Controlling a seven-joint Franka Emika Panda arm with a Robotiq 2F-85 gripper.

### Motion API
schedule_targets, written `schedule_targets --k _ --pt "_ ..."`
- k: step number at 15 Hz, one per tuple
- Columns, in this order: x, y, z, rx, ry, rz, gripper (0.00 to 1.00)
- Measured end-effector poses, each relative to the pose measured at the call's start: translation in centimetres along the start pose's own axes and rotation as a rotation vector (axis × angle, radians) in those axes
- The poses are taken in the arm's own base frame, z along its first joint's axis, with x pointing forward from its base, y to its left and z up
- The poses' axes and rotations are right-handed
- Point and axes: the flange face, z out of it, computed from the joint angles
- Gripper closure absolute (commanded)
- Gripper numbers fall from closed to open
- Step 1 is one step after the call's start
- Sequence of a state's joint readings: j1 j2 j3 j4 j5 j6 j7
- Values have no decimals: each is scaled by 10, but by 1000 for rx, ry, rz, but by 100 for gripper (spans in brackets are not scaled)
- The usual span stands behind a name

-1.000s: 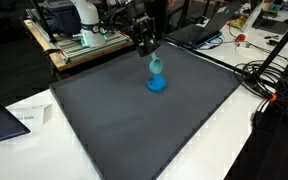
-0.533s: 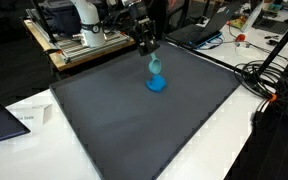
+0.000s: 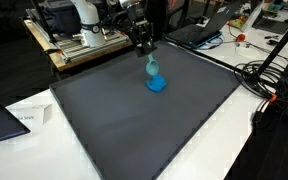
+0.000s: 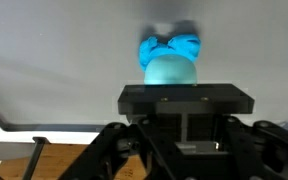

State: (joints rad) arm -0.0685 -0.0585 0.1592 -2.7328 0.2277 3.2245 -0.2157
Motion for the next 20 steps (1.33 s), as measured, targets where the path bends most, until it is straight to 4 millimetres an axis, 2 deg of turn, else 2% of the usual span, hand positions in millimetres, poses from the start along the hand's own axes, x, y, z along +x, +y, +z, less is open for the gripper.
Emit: schedule_targets --k 5,6,10,20 --pt "1 -10 0 12 1 2 53" --pt "1 -10 0 12 1 2 78" --pt "1 -10 1 11 -3 -19 78" --pt "6 -26 -4 19 14 -114 78"
